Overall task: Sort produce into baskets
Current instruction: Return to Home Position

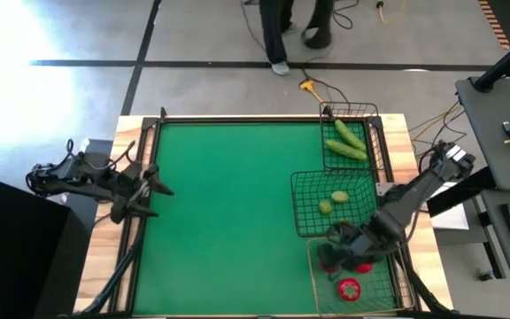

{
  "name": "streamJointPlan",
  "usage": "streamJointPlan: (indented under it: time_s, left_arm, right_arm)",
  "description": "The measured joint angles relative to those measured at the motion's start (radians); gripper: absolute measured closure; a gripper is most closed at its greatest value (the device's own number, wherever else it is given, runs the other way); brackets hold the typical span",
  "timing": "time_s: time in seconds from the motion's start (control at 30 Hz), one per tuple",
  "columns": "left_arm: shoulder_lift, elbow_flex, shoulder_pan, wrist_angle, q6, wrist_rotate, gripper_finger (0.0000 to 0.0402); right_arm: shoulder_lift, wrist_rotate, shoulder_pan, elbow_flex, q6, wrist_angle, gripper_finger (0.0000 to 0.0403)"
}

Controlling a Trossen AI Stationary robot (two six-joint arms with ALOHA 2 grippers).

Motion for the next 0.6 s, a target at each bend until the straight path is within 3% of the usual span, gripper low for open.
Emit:
streamJointPlan:
  time_s: [0.23, 0.37, 0.6]
  left_arm:
    - [-0.113, -0.088, 0.001, -0.013, 0.066, -0.022, 0.0035]
    - [-0.198, -0.166, 0.001, 0.012, 0.094, -0.025, 0.0035]
    - [-0.176, -0.231, 0.002, 0.009, 0.114, -0.098, 0.0035]
  right_arm:
    - [-0.002, 0.121, -0.188, 0.000, -0.313, 0.232, 0.0037]
    - [0.039, 0.179, -0.307, 0.000, -0.590, 0.506, 0.0037]
    - [0.143, 0.206, -0.475, 0.001, -1.144, 1.028, 0.0037]
